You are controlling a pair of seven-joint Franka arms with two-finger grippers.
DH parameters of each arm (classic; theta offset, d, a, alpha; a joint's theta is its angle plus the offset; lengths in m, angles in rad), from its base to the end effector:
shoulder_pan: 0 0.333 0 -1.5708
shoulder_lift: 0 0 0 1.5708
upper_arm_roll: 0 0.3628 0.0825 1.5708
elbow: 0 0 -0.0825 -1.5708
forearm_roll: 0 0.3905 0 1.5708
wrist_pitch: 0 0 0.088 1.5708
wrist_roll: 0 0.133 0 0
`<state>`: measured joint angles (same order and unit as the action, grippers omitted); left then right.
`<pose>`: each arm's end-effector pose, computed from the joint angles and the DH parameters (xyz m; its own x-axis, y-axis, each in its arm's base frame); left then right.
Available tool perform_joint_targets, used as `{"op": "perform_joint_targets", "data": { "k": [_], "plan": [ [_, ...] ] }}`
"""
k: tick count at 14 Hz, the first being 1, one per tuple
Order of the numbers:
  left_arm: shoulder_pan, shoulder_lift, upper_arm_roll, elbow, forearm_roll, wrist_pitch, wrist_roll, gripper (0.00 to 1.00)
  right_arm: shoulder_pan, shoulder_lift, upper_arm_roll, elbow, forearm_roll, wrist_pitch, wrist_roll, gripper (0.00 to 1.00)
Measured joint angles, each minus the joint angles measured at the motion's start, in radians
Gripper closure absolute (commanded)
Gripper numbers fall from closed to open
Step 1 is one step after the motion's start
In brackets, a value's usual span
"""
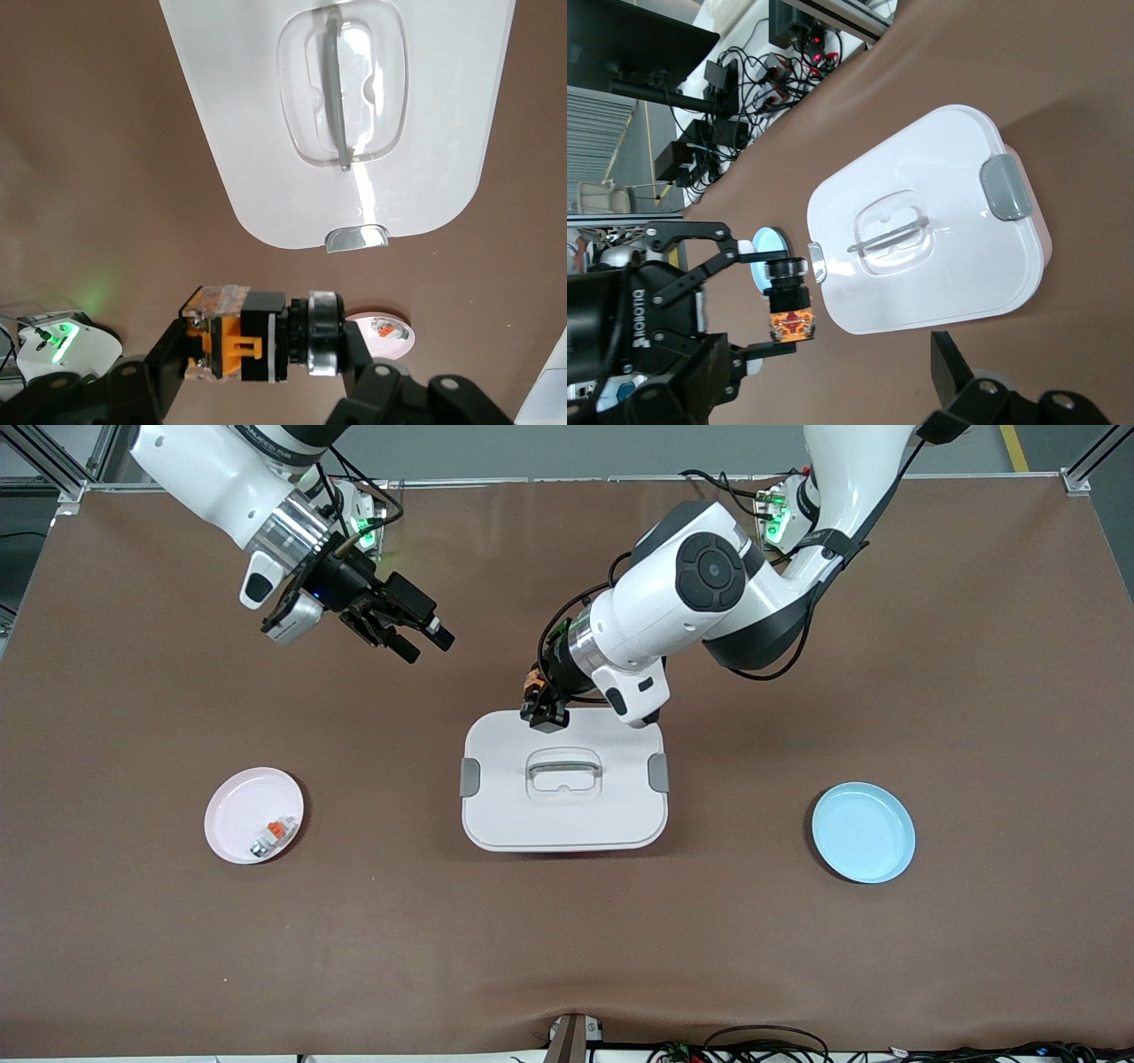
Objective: Transfer orange switch to right arm and place
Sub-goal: 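Reach the right gripper toward the switch held by the left gripper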
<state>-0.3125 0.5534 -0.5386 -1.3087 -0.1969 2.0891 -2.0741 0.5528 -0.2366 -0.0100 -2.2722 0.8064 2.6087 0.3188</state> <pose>0.5658 -0.5157 0.5047 0.1405 0.8489 -0.5096 0.9862 -0.1653 -0.0034 0.4538 0.2664 0.5374 0.9169 -0.3897 0.0857 -0.2185 -0.6700 -0.7094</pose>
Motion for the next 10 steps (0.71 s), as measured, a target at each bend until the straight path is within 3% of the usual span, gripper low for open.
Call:
{"op": "perform_joint_targets", "data": {
  "k": [10],
  "plan": [
    [0.000,0.000,0.002,0.003,0.000,0.000,0.000,1.00,0.096,0.204,0.001,0.077,0.114,0.090,0.000,0.00]
  ]
}}
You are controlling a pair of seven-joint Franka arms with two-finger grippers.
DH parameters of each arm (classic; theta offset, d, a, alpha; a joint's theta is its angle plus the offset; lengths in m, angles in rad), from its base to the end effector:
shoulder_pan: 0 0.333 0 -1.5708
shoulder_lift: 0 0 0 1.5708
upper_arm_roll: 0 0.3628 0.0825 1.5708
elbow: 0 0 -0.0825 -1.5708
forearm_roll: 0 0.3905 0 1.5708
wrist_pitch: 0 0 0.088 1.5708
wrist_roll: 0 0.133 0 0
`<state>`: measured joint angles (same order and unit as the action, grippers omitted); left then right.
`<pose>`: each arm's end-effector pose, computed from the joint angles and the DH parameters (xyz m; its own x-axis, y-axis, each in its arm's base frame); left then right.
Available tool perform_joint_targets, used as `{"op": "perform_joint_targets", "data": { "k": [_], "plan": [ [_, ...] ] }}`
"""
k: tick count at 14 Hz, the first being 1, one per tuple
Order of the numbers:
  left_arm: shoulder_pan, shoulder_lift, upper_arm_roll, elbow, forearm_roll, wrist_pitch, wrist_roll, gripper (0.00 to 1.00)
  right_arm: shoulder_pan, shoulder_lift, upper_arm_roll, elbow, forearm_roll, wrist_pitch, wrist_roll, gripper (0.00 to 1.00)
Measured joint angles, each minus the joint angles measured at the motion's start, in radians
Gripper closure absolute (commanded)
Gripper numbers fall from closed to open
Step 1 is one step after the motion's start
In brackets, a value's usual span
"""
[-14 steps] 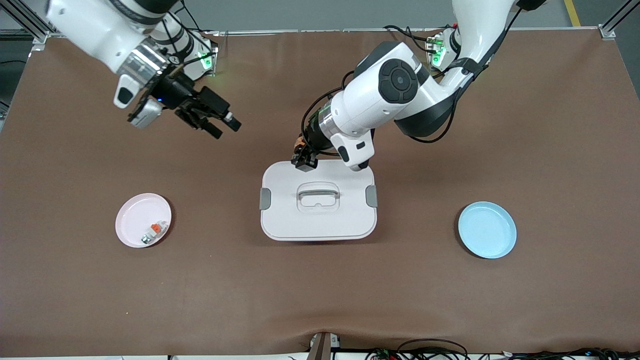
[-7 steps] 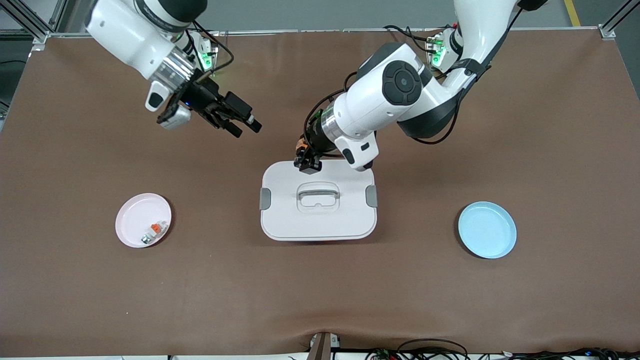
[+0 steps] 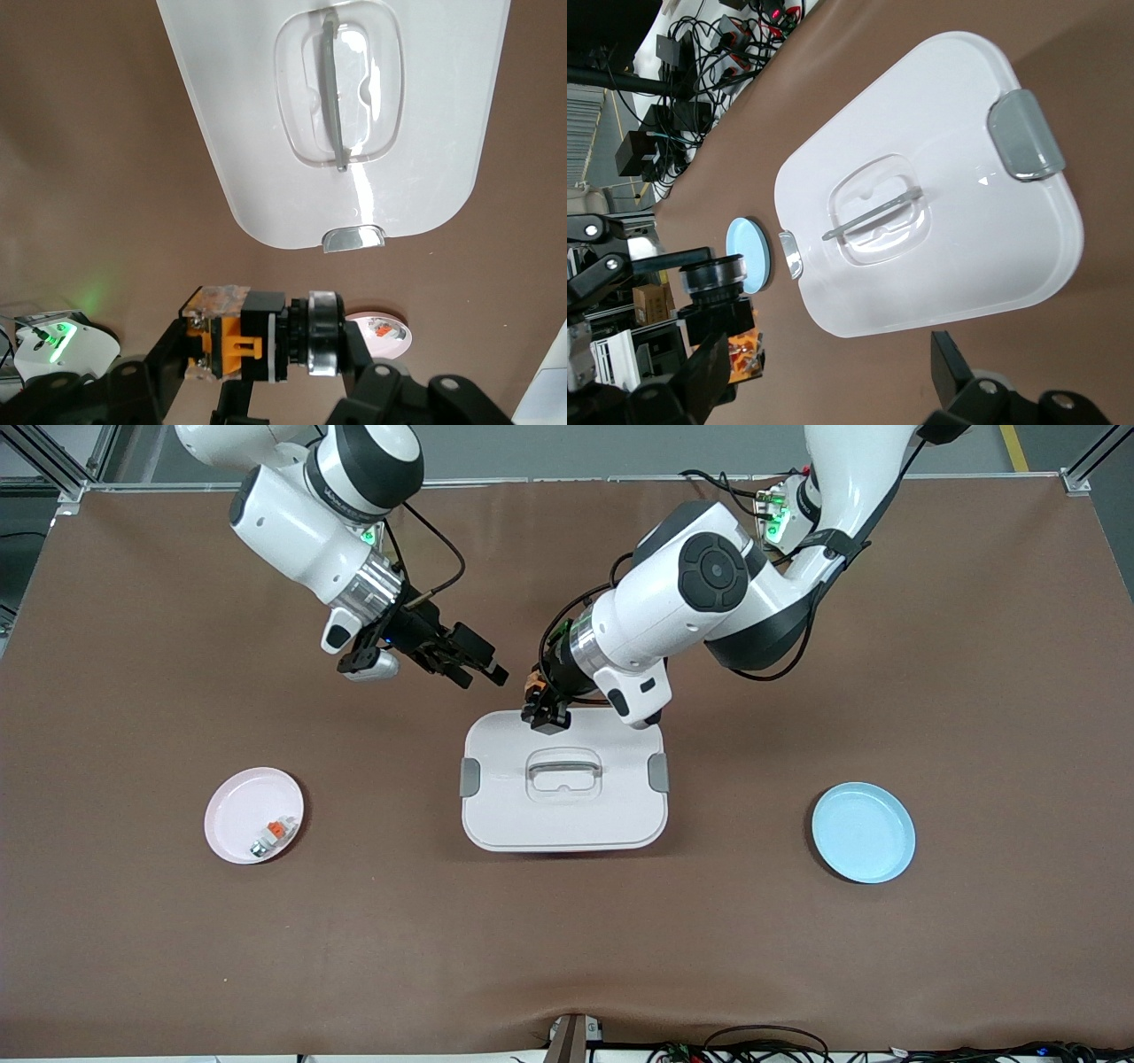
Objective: Transfer orange switch to right arm and place
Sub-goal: 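Reach the right gripper toward the switch held by the left gripper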
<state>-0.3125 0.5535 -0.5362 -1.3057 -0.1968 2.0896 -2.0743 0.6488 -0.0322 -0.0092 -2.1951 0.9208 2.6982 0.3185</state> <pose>0.5674 -0.5147 0.5058 0.1391 0.8488 -0.5101 0.9868 -0.1621 -0.0006 0.4756 0.3315 0.4719 0.9128 -0.4083 -0.0037 -0.2961 -0.6557 -0.6945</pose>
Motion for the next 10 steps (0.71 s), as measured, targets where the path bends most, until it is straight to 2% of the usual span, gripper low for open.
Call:
{"op": "perform_joint_targets", "data": {
  "k": [10],
  "plan": [
    [-0.007,0.006,0.023,0.000,0.000,0.010,-0.001,1.00,0.051,0.094,0.001,0.147,0.058,-0.006,0.000,0.00]
  ]
}}
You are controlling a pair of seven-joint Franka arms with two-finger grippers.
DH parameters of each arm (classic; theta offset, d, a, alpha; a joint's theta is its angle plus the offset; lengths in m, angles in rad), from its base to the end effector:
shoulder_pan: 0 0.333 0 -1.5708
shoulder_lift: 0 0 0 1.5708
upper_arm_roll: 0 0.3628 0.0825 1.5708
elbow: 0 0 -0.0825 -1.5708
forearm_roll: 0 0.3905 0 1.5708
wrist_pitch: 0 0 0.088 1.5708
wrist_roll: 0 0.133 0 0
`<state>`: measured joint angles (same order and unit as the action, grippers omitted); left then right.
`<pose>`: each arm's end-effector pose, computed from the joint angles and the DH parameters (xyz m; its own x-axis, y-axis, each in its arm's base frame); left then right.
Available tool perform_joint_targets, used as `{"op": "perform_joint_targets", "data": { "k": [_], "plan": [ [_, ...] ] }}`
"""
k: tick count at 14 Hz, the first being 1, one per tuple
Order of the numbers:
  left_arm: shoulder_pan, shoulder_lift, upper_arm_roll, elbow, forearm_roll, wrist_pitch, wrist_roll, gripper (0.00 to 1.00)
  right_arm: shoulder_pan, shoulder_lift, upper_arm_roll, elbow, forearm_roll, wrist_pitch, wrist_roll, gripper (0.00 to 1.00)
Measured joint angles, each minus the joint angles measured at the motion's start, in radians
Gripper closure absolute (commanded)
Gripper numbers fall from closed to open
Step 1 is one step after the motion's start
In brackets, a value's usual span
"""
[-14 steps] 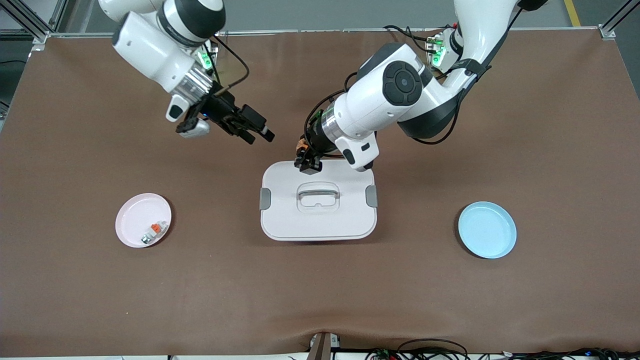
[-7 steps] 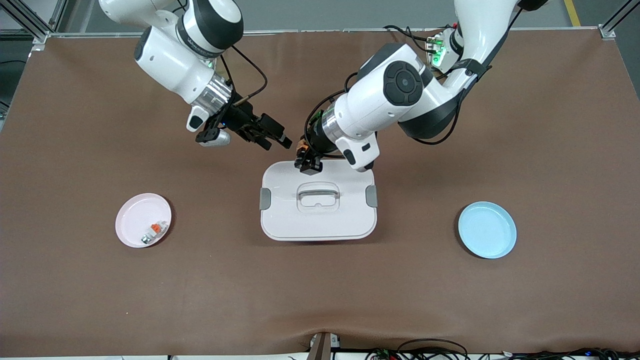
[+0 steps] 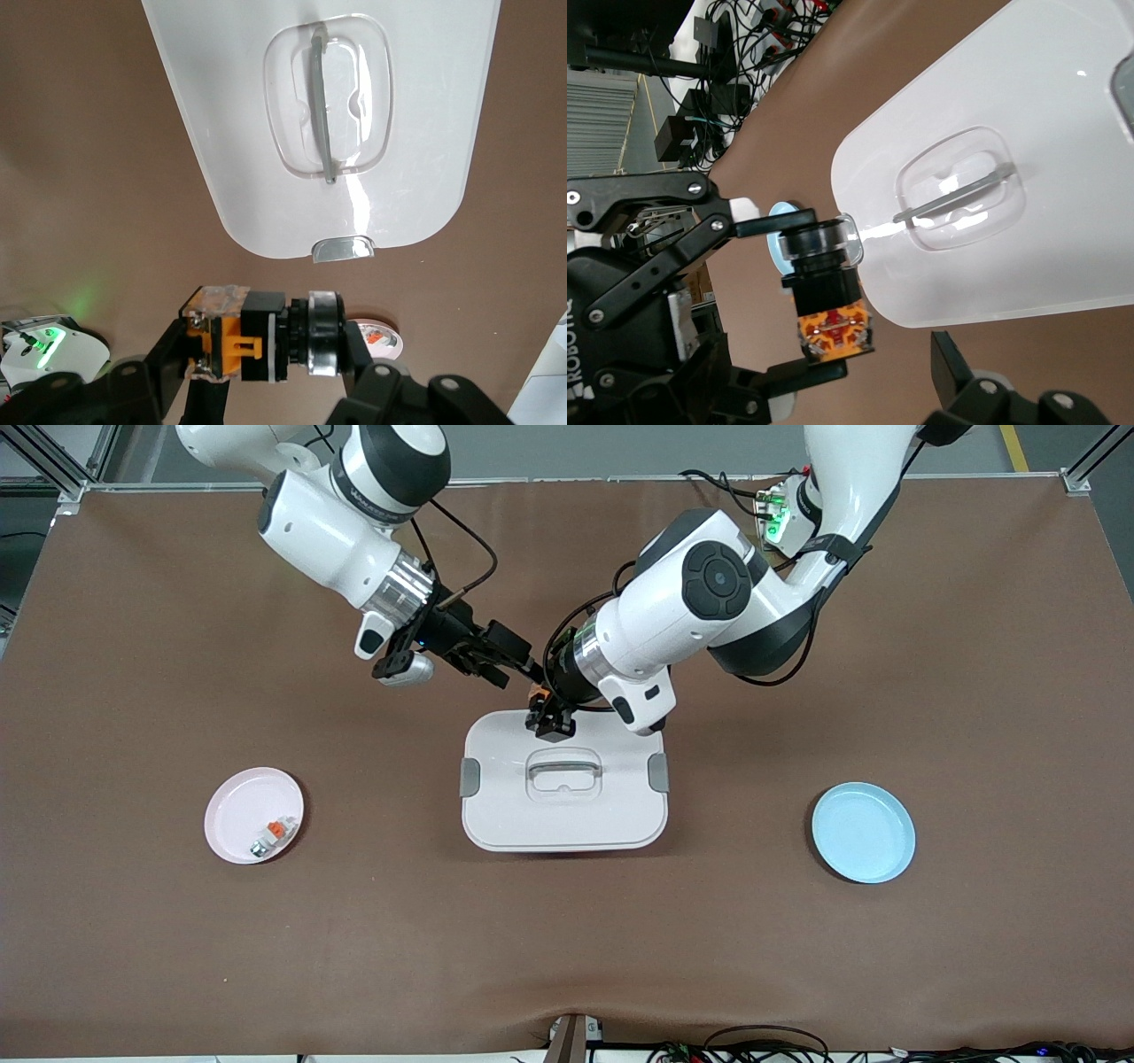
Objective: Transfer orange switch to right arm and place
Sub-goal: 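Close the right gripper on the switch while the left gripper holds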
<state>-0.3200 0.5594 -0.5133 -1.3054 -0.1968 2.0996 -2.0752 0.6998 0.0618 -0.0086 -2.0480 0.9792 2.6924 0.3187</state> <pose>0.5751 -0.5104 0.4991 0.1268 0.8548 -0.5033 0.9894 -0.1451 0.0029 0.4921 0.3841 0.4896 0.9225 -0.3851 -0.0250 -0.2754 -0.6117 -0.7416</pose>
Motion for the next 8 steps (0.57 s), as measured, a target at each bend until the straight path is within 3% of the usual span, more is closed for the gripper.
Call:
{"op": "perform_joint_targets", "data": {
  "k": [8],
  "plan": [
    [-0.001,0.008,0.003,0.001,0.001,0.010,0.000,1.00,0.003,0.082,-0.001,0.075,0.000,0.001,-0.008,0.00]
  ]
}}
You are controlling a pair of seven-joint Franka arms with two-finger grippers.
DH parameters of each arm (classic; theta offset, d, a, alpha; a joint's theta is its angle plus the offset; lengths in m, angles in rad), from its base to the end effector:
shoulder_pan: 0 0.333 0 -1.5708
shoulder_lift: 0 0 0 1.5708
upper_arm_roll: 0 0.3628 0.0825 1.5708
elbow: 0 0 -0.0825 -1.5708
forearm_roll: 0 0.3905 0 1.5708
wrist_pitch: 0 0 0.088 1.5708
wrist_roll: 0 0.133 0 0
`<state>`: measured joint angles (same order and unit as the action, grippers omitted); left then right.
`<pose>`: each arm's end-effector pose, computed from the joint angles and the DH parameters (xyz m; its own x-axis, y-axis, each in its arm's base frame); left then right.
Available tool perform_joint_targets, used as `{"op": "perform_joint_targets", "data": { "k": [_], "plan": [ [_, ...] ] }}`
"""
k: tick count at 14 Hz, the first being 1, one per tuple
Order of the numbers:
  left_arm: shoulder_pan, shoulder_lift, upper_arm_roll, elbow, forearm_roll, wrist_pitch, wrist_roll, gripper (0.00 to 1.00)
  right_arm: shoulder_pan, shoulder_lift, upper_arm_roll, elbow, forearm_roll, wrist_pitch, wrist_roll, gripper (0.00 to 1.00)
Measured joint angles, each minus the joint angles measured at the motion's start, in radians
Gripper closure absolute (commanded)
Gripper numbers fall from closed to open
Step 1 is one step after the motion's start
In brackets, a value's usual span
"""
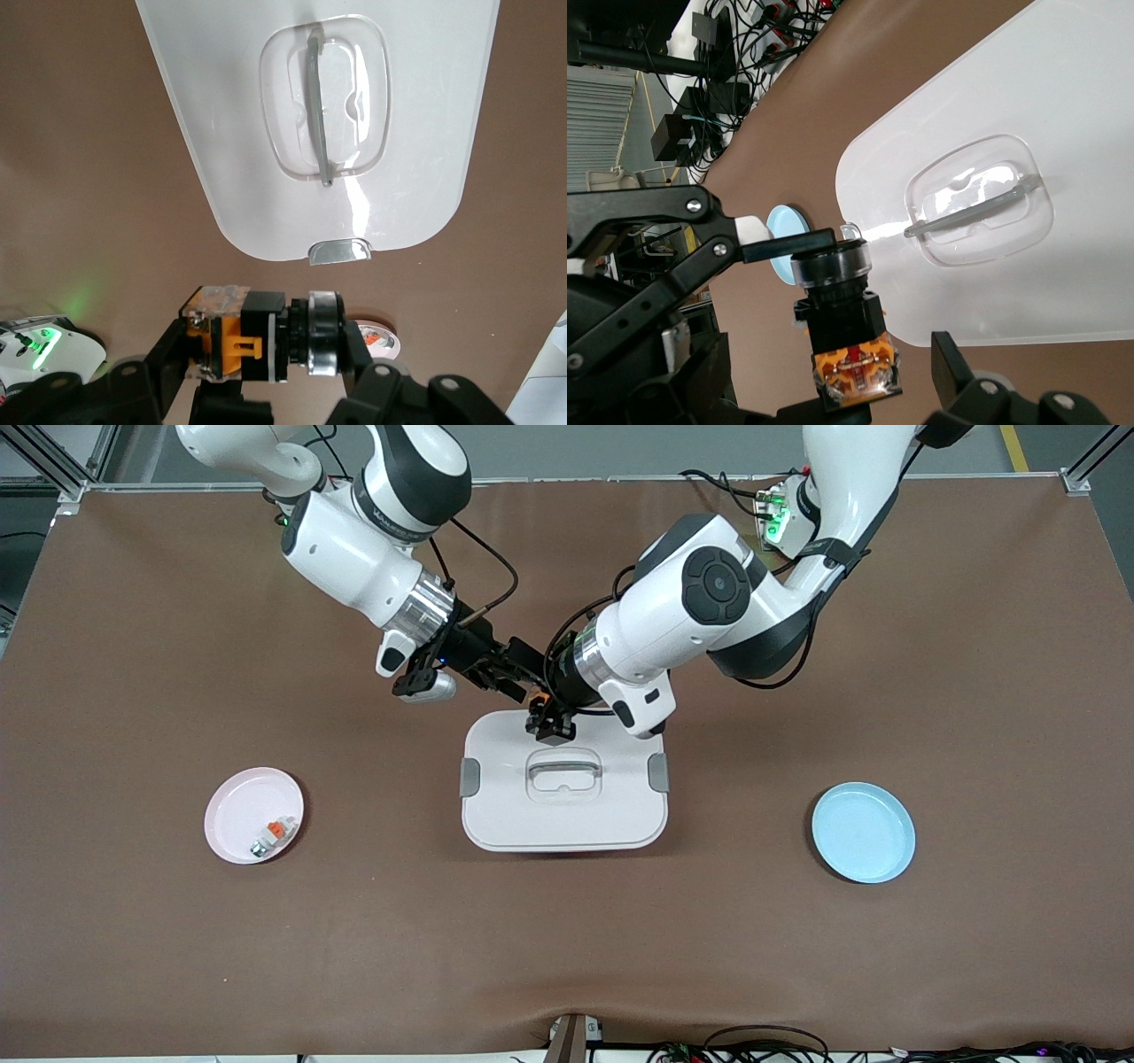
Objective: Transfer orange switch to right arm and place
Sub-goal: 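Close the right gripper on the switch while the left gripper holds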
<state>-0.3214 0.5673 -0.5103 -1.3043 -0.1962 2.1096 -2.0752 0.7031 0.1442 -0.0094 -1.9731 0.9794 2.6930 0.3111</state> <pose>0.5781 -0.5107 0.4947 0.1224 0.8544 -0.5050 0.9902 -0.1394 0.0042 0.5123 0.4030 0.4759 0.9253 -0.3787 -0.0219 -0.2708 -0.6191 -0.7372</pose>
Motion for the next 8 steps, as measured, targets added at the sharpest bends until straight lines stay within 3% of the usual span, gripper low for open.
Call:
{"op": "perform_joint_targets", "data": {
  "k": [2,3,6,8],
  "plan": [
    [0.000,0.001,0.002,0.000,0.000,0.000,0.000,1.00,0.000,0.005,0.000,0.003,0.000,0.000,-0.001,0.01],
    [0.000,0.001,0.002,0.000,0.000,0.000,0.000,1.00,0.000,0.006,0.000,0.003,0.000,0.000,-0.001,0.09],
    [0.000,0.001,0.004,0.001,0.002,0.000,0.000,1.00,0.000,0.006,0.000,0.005,0.000,0.000,-0.004,0.40],
    [0.001,0.000,0.004,0.007,0.008,-0.003,0.000,1.00,0.003,0.006,-0.001,0.006,-0.001,0.000,-0.006,0.67]
  ]
}}
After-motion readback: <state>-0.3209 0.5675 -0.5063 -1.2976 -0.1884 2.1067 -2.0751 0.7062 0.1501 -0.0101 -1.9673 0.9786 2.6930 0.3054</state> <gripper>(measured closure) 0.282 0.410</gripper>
